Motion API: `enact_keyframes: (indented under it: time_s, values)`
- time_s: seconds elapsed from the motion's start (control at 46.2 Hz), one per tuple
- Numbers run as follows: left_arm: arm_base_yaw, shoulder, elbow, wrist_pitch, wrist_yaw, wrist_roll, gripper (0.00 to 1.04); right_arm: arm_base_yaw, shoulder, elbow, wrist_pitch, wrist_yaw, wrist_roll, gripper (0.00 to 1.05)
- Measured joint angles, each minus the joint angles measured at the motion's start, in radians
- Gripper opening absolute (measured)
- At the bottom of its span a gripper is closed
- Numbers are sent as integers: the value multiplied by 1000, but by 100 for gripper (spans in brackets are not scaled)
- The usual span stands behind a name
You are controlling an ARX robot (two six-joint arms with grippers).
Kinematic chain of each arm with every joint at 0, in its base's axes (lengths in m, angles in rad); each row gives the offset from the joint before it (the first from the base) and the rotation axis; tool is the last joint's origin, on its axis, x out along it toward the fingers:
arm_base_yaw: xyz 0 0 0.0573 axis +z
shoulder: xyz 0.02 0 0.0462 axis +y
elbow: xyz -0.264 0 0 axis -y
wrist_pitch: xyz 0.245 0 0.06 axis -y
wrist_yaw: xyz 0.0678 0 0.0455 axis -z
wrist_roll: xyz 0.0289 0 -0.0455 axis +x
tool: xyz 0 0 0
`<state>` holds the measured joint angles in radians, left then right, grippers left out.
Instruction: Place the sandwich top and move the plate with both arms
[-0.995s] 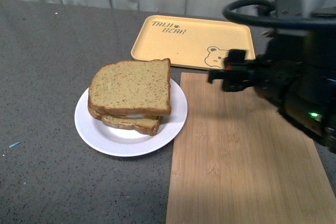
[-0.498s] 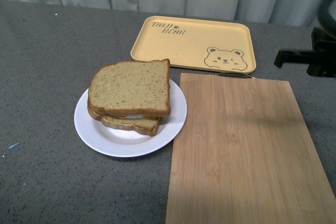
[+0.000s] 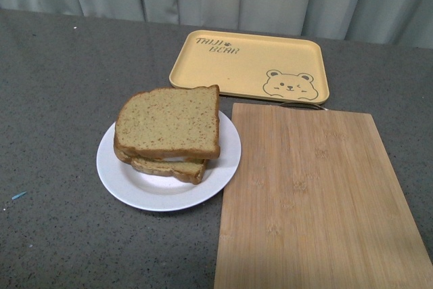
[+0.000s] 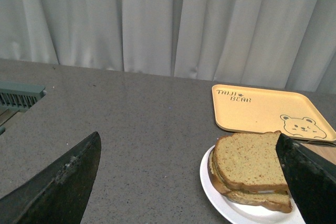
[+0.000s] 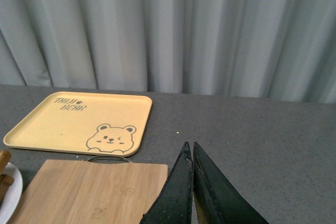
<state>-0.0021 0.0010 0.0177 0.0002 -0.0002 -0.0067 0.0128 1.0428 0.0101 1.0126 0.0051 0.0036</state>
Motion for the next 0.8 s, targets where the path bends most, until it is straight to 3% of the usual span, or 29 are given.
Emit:
enact_keyframes:
  time_s: [0.087, 0.195, 0.8]
  values:
    - [0, 0, 0, 0, 0, 0, 98, -9, -162, 6, -185, -1, 0, 1]
    - [0, 0, 0, 0, 1, 0, 98, -11, -289, 5, -288, -3, 0, 1]
    - [0, 0, 0, 0, 0, 0, 98, -11, -702, -6, -670, -6, 0, 1]
